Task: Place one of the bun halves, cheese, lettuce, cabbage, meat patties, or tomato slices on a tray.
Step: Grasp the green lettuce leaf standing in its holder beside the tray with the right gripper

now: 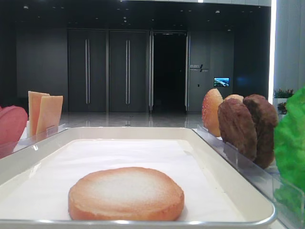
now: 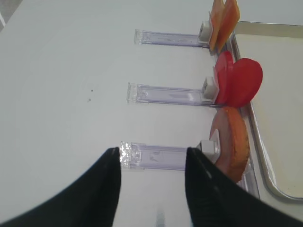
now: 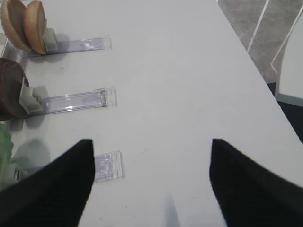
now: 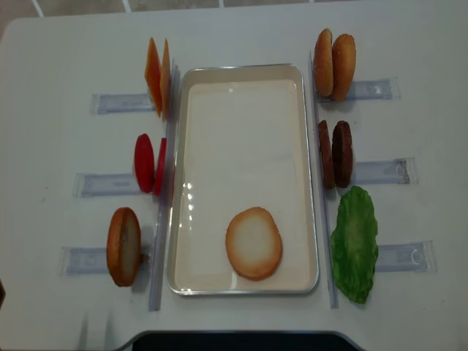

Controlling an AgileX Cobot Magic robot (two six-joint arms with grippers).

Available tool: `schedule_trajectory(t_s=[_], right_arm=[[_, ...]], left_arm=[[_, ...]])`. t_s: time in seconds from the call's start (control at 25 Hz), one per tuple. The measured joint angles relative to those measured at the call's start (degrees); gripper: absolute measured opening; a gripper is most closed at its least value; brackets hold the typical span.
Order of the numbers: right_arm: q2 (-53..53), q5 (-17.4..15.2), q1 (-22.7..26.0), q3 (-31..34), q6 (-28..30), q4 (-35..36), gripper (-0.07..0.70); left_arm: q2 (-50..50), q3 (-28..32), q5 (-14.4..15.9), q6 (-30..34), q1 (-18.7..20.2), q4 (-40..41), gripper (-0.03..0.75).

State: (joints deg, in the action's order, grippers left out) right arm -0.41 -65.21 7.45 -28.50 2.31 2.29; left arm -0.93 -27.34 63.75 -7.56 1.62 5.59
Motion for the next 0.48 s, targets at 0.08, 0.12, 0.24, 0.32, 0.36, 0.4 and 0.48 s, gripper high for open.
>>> schedule_trajectory(t_s=[0.08, 0.12, 0.24, 0.32, 0.36, 0.4, 0.48], right_arm=[[0.00, 0.00, 0.00, 0.00, 0.00, 0.05, 0.515], [0.00, 0.00, 0.00, 0.00, 0.00, 0.05, 0.515], [0.00, 0.00, 0.00, 0.00, 0.00, 0.05, 0.515], [0.00, 0.00, 0.00, 0.00, 0.00, 0.05, 0.515], [0.00, 0.00, 0.00, 0.00, 0.00, 0.05, 0.515], [0.00, 0.00, 0.00, 0.00, 0.00, 0.05, 0.515], [0.00, 0.00, 0.00, 0.00, 0.00, 0.05, 0.515]], left_arm=[[0.00, 0.00, 0.00, 0.00, 0.00, 0.00, 0.345], [0.00, 0.00, 0.00, 0.00, 0.00, 0.00, 0.345], [0.00, 0.00, 0.00, 0.00, 0.00, 0.00, 0.345], [0.00, 0.00, 0.00, 0.00, 0.00, 0.00, 0.345], [0.00, 0.00, 0.00, 0.00, 0.00, 0.00, 0.345], [0.00, 0.00, 0.00, 0.00, 0.00, 0.00, 0.345], [0.00, 0.00, 0.00, 0.00, 0.00, 0.00, 0.345]])
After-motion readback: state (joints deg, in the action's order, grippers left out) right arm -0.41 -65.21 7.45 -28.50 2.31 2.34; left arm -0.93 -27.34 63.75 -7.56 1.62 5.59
